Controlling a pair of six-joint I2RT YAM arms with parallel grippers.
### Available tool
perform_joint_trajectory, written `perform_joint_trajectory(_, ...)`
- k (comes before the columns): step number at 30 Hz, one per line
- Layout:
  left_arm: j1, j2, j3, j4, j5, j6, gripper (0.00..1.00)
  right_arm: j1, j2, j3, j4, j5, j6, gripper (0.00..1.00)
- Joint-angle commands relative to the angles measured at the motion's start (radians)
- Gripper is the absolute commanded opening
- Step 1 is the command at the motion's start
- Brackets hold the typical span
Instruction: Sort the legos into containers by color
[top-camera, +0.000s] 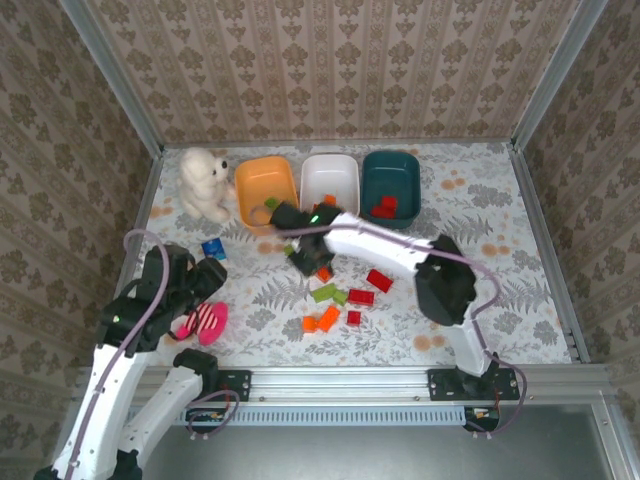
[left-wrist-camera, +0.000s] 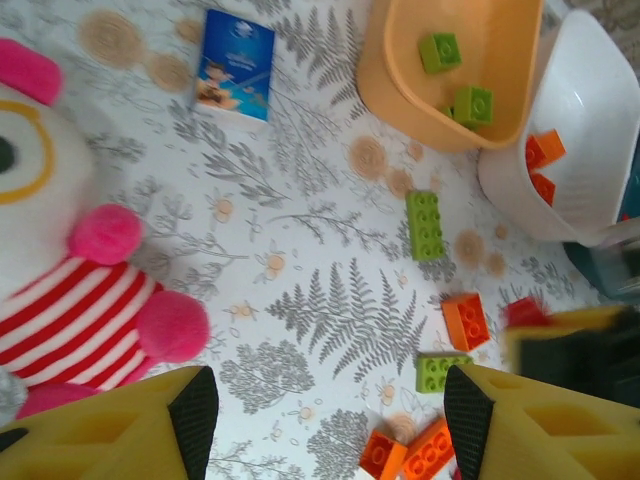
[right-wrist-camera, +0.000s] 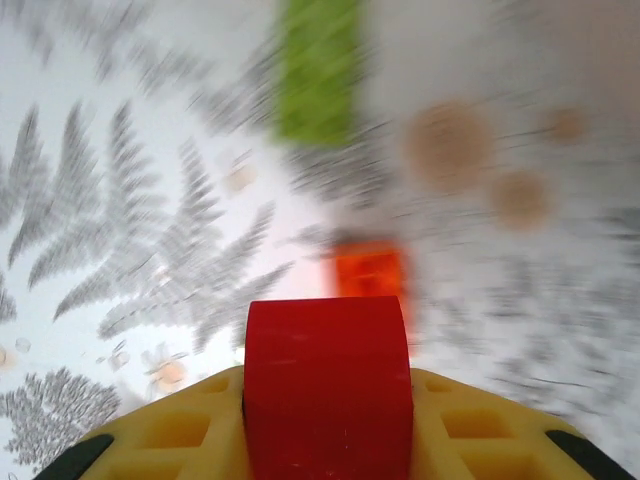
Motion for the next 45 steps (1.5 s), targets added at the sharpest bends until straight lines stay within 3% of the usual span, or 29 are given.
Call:
perform_joint_trajectory(1,-0.021,0.051,-0.041,0.171,0.127,0.047,0.64,-0.135,-0.109,-0.004,0.011,0.043,0.088,0.31)
perform_joint_trajectory(8,-0.172,0.247,-0.019,0.352,0.173,0.094,0.64,-0.393,-0.058,0.024,0.043,0.034,0.175,0.3)
perform_joint_trajectory(13,-0.241,0.35,0.031,0.39,0.152,0.108,0.64,-0.488,0.062,0.131,-0.055,0.063,0.234,0.29)
perform_joint_trajectory(33,-0.27,0.409,0.047,0.43,0.165,0.113,0.64,-0.582,0.268,0.209,-0.148,0.136,0.336,0.32)
perform_joint_trajectory(45,-0.283,0.432,0.05,0.415,0.223,0.202,0.67,-0.565,0.258,0.282,-0.143,0.107,0.318,0.6)
